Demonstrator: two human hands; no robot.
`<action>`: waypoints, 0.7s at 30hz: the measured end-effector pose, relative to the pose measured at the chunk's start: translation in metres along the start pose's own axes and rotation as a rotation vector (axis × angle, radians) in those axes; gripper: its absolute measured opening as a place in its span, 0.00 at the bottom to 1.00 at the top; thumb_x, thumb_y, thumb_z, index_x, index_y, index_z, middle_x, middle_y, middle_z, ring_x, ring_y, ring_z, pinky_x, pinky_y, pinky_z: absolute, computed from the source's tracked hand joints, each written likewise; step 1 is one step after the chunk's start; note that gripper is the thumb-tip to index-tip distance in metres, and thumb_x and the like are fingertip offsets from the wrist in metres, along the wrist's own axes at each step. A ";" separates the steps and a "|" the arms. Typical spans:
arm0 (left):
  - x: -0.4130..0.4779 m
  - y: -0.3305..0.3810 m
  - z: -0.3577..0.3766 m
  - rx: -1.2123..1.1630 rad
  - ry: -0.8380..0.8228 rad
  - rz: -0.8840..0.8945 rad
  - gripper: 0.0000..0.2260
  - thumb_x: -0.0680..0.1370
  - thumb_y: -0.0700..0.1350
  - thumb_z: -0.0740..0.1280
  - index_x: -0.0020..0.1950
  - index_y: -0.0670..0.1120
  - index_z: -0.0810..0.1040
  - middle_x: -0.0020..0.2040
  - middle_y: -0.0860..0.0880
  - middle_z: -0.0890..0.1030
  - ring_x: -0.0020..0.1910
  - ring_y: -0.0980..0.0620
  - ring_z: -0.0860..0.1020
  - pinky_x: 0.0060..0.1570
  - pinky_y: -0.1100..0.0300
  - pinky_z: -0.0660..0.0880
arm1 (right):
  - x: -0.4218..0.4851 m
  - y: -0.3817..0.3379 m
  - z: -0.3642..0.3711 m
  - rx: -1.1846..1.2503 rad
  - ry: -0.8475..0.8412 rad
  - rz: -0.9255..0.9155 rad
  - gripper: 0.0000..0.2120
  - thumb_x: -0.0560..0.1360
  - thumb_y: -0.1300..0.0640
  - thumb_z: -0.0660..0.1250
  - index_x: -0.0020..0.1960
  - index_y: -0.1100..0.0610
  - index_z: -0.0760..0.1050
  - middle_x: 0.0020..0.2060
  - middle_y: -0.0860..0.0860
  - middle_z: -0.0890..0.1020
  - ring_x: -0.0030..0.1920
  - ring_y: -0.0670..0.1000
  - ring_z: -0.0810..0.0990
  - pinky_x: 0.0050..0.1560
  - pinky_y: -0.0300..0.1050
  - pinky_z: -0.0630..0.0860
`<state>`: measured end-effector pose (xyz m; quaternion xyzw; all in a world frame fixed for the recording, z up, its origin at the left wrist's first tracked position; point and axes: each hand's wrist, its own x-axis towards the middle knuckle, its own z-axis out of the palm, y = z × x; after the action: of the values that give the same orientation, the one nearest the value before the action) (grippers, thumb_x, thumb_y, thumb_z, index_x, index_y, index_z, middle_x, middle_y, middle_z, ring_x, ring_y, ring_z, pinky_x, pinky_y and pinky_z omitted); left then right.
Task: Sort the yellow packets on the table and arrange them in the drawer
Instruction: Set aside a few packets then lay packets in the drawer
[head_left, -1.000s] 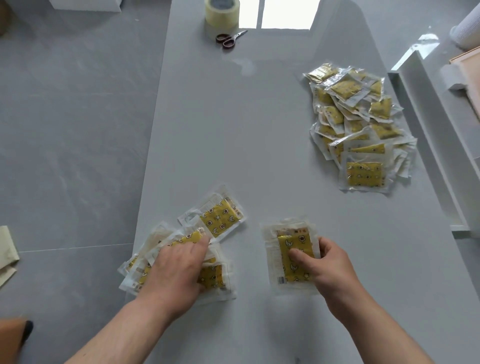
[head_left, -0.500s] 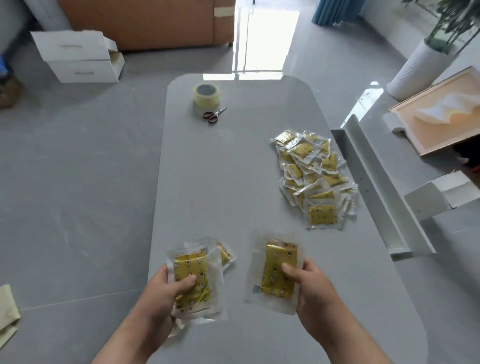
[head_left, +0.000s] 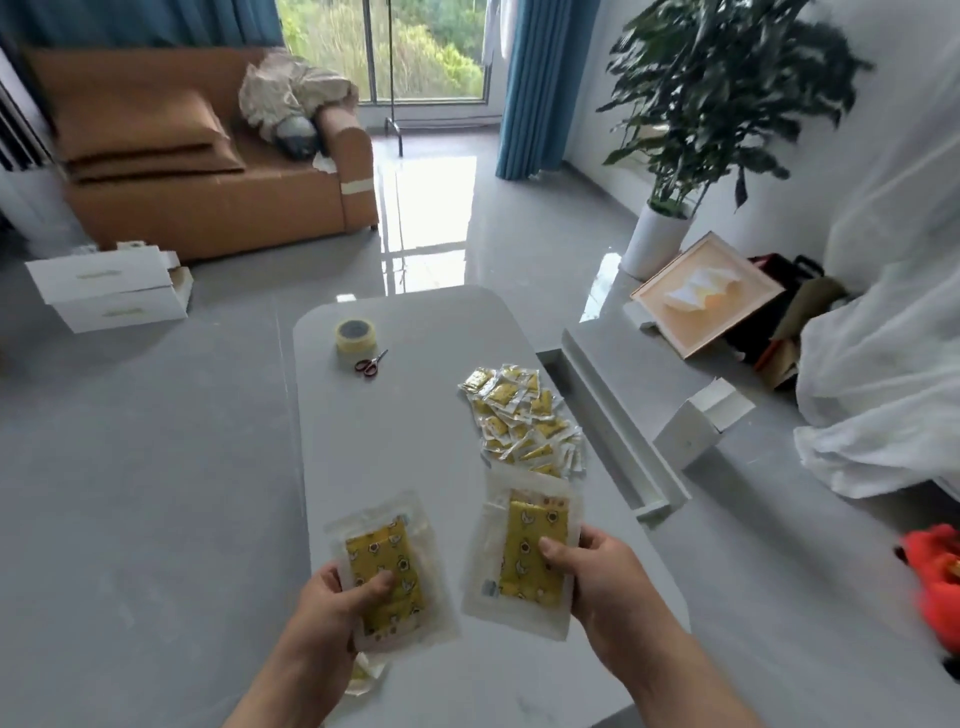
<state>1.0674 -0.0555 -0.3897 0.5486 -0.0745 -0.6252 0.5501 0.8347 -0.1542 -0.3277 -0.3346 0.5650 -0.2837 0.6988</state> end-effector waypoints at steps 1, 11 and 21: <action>-0.013 0.003 0.006 0.017 -0.019 0.004 0.23 0.61 0.29 0.75 0.56 0.31 0.78 0.50 0.28 0.81 0.42 0.33 0.83 0.39 0.40 0.81 | -0.016 -0.006 -0.005 0.008 -0.006 -0.018 0.10 0.77 0.69 0.64 0.56 0.66 0.79 0.48 0.62 0.86 0.50 0.63 0.85 0.50 0.58 0.81; -0.076 0.037 0.107 0.175 -0.298 0.032 0.43 0.34 0.43 0.86 0.46 0.31 0.82 0.45 0.29 0.82 0.37 0.34 0.84 0.29 0.51 0.81 | -0.112 -0.045 -0.097 0.205 0.183 -0.107 0.12 0.73 0.71 0.68 0.56 0.71 0.77 0.47 0.68 0.84 0.50 0.69 0.83 0.56 0.69 0.77; -0.135 -0.008 0.267 0.135 -0.414 0.106 0.23 0.60 0.30 0.71 0.55 0.29 0.77 0.48 0.27 0.81 0.41 0.30 0.83 0.34 0.42 0.81 | -0.190 -0.068 -0.235 0.356 0.259 -0.277 0.08 0.76 0.72 0.64 0.54 0.69 0.76 0.44 0.66 0.85 0.44 0.64 0.85 0.46 0.61 0.80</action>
<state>0.8293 -0.0844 -0.2102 0.4396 -0.2561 -0.6883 0.5171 0.5647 -0.0831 -0.1924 -0.2413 0.5398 -0.5122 0.6229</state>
